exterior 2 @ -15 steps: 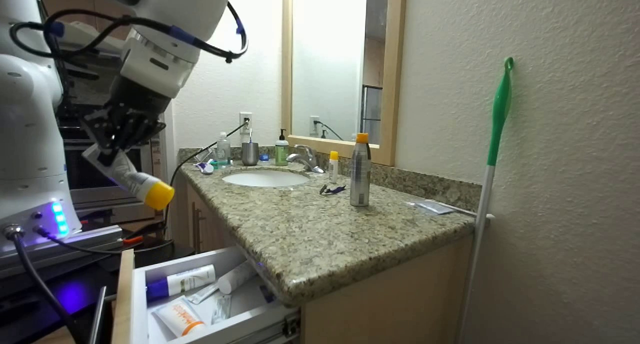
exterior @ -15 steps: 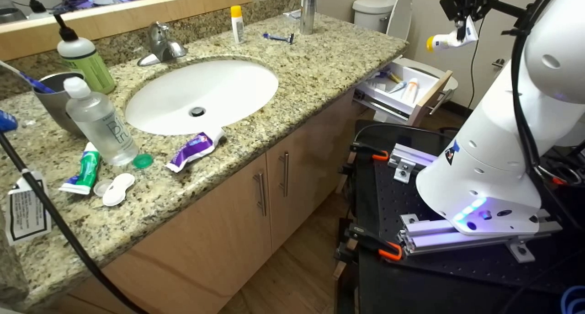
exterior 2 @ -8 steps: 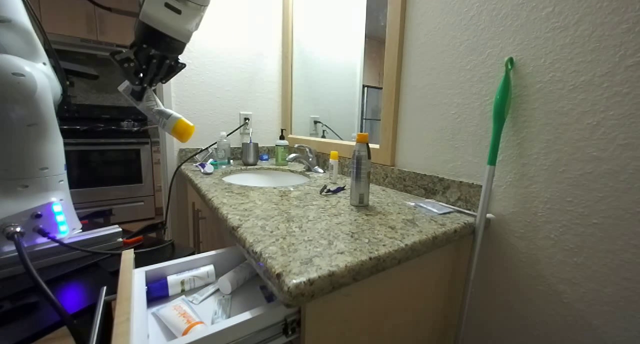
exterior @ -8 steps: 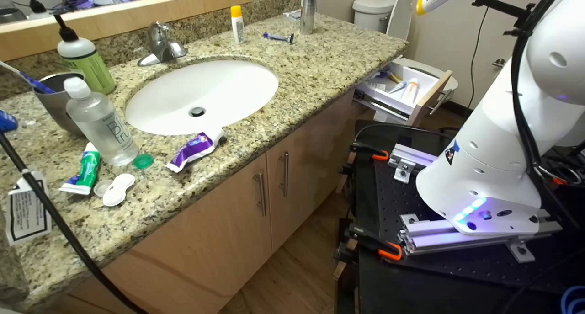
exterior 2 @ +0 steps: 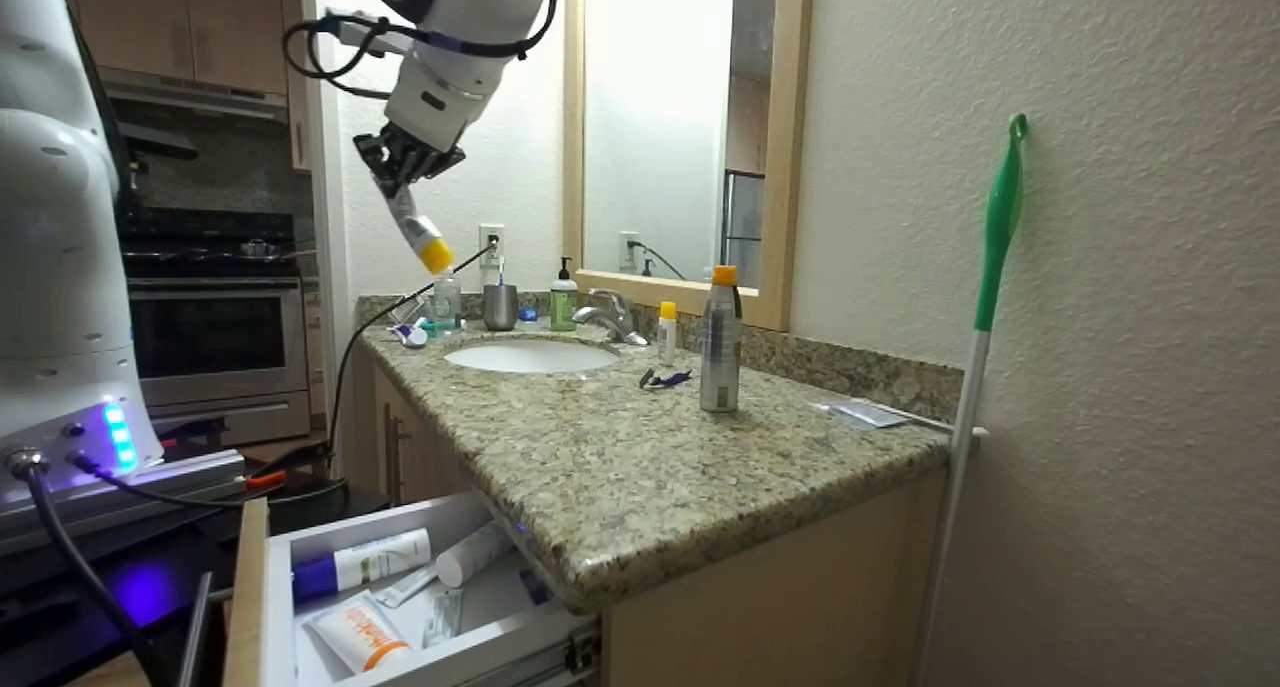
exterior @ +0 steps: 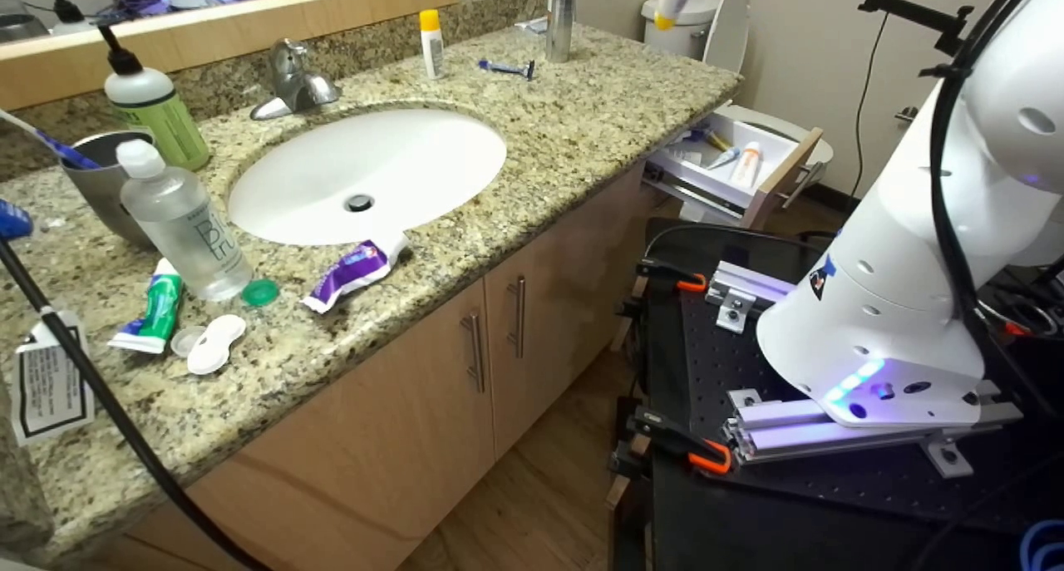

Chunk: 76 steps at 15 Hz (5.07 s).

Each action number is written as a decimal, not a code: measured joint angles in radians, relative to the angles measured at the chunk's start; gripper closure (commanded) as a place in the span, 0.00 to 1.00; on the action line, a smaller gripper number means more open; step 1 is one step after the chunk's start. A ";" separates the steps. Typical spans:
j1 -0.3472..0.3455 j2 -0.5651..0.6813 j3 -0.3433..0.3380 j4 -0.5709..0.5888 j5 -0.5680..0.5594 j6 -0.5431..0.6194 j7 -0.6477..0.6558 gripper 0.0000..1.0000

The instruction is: Remove the white tube with a yellow lid from the drawer and put it on the counter

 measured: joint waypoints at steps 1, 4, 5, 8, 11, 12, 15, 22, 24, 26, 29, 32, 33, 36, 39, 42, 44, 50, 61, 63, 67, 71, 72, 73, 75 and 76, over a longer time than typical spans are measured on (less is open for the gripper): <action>0.013 0.018 0.021 0.014 0.092 0.000 0.067 0.98; 0.028 0.121 0.054 0.068 0.343 0.018 0.209 0.93; 0.028 0.153 0.059 0.079 0.360 0.021 0.209 0.93; 0.026 0.154 0.062 0.078 0.353 0.019 0.202 0.98; 0.026 0.155 0.063 0.069 0.413 0.052 0.205 0.98; 0.026 0.170 0.068 0.064 0.493 0.086 0.211 0.98; 0.027 0.261 0.094 0.071 0.746 0.181 0.225 0.98; 0.021 0.410 0.133 0.095 1.019 0.359 0.219 0.98; 0.019 0.406 0.134 0.096 1.011 0.359 0.220 0.98; 0.019 0.419 0.144 0.096 1.004 0.373 0.263 0.98; 0.019 0.470 0.192 0.099 1.082 0.441 0.317 0.98; 0.013 0.526 0.250 0.112 1.234 0.495 0.315 0.98; 0.008 0.544 0.270 0.124 1.291 0.519 0.309 0.93; -0.004 0.594 0.309 0.165 1.377 0.567 0.287 0.93; -0.013 0.604 0.313 0.175 1.372 0.569 0.287 0.98; -0.019 0.615 0.340 0.176 1.356 0.631 0.370 0.98; -0.019 0.635 0.361 0.184 1.361 0.673 0.430 0.98; -0.021 0.664 0.388 0.212 1.379 0.722 0.480 0.98; -0.047 0.683 0.427 0.182 1.488 0.705 0.280 0.98; -0.047 0.683 0.427 0.183 1.486 0.705 0.280 0.98; -0.055 0.688 0.428 0.189 1.503 0.705 0.282 0.98; -0.085 0.716 0.428 0.214 1.535 0.697 0.284 0.93; -0.091 0.720 0.429 0.219 1.537 0.696 0.285 0.93; -0.094 0.722 0.429 0.222 1.538 0.695 0.286 0.93; -0.095 0.725 0.429 0.226 1.539 0.694 0.286 0.98; -0.095 0.725 0.429 0.227 1.538 0.694 0.286 0.98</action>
